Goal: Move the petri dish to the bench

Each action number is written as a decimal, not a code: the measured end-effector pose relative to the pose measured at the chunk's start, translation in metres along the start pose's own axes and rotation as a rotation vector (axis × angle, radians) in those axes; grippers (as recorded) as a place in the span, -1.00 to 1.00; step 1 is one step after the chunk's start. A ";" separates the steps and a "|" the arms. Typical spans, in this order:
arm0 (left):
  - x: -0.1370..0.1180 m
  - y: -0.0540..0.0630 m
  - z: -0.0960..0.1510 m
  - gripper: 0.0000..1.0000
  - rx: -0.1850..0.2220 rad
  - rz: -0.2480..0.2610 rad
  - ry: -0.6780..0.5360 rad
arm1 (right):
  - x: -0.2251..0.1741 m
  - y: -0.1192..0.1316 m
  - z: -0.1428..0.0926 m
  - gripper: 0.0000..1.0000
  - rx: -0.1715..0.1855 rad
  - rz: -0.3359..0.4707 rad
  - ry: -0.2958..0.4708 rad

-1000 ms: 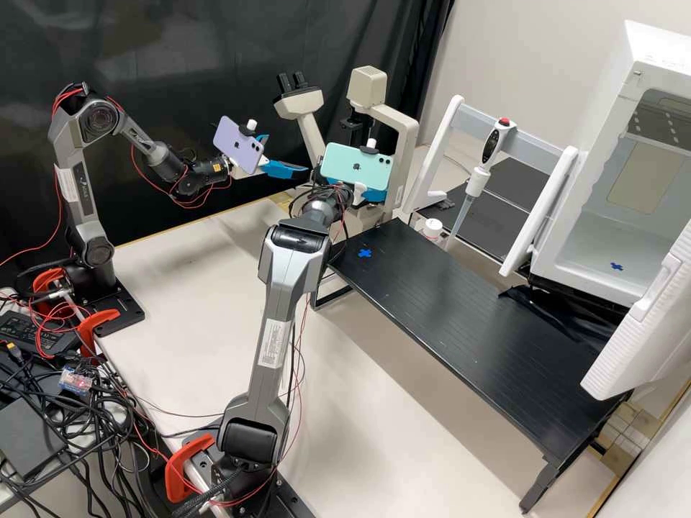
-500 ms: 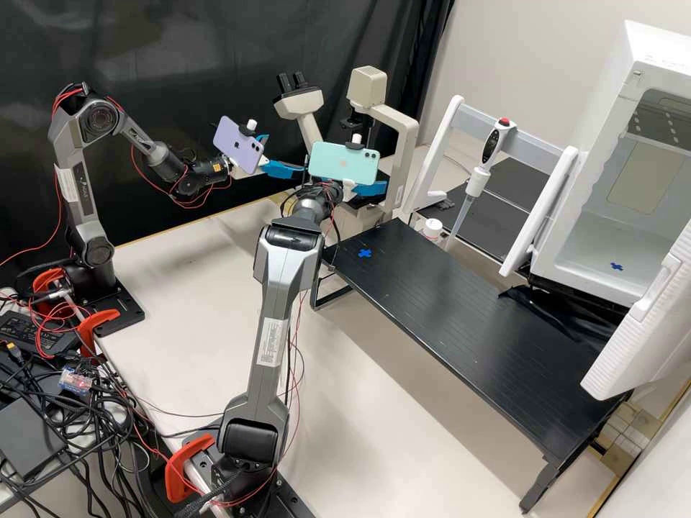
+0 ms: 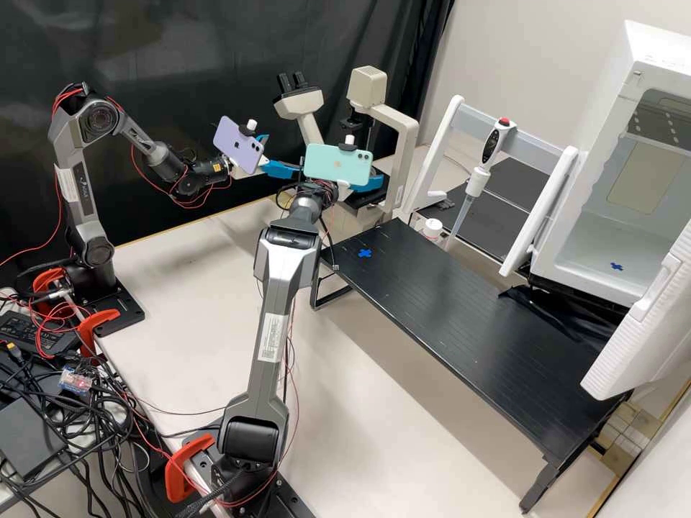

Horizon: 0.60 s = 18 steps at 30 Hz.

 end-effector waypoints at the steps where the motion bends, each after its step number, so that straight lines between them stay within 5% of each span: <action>1: 0.000 0.000 0.000 1.00 0.000 0.000 0.000 | 0.001 0.001 0.000 1.00 -0.002 0.003 0.001; 3: 0.000 0.000 0.000 1.00 0.000 0.000 0.000 | 0.001 0.002 -0.001 1.00 -0.015 0.006 0.003; 4: 0.000 0.000 0.000 1.00 0.000 0.000 0.000 | 0.001 0.002 -0.001 -1.00 -0.023 0.006 0.003; 10: 0.000 0.000 0.000 1.00 0.000 0.000 0.000 | 0.002 0.003 0.002 -1.00 0.013 -0.007 0.003; 18: 0.000 0.000 0.000 1.00 0.000 0.000 0.000 | 0.002 0.001 0.001 -1.00 0.017 -0.023 0.016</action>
